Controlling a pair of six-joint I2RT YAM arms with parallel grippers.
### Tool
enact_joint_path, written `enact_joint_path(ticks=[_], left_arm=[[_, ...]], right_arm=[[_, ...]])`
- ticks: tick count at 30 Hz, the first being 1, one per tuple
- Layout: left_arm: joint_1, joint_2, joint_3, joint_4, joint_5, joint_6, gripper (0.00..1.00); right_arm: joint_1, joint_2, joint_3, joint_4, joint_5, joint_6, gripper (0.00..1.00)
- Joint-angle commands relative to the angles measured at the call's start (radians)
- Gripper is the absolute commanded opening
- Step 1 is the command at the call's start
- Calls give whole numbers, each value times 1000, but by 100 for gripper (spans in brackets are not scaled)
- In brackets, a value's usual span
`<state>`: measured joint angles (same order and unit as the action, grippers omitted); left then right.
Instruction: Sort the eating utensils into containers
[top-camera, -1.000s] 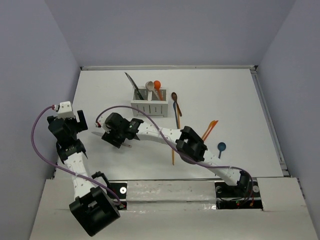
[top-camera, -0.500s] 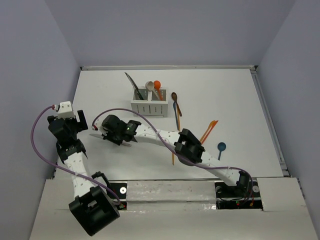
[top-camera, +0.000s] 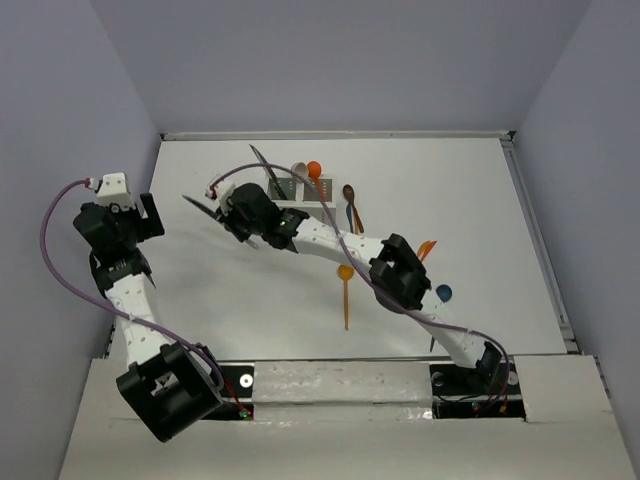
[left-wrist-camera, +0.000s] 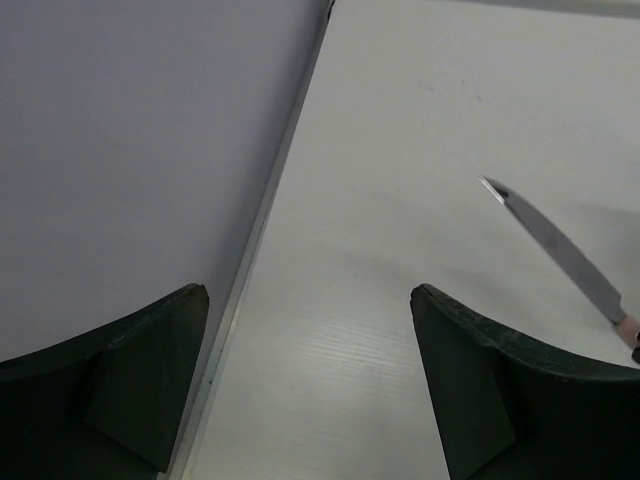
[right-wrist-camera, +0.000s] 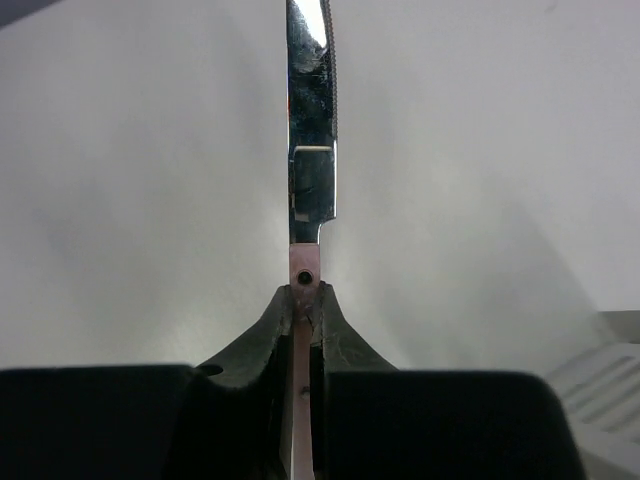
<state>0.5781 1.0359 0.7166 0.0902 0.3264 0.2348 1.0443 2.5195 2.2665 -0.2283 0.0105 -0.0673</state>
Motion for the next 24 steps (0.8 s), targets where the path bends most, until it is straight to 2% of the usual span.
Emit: enact_joint_path(ticks=[1,5,10,13,15,19,24], left_arm=[[5,6,109,-70,111,3,94],[-6,50,138,-52,119,-63,92],[-102,52,98,-46,77,-34,91],[-145,75,75,-33,79,-29,91],[-175,90,73,-20,50,-26,90],[-213,92,46,25,42,-17,91],[-231,93,15,57,59,-3,91]], right_arm=[[-40,-146,-13,195,34,4,0],[-58,-229,-76,251,59,9,0],[-78,-375,-275,385,130,-35,0],[-133,-458,-457,623,160,-13,0],[-167,-488,-527,716,164,6,0],[-167,-475,-616,950,198,-69,0],[-176,-406,-596,1017,221,-98,0]])
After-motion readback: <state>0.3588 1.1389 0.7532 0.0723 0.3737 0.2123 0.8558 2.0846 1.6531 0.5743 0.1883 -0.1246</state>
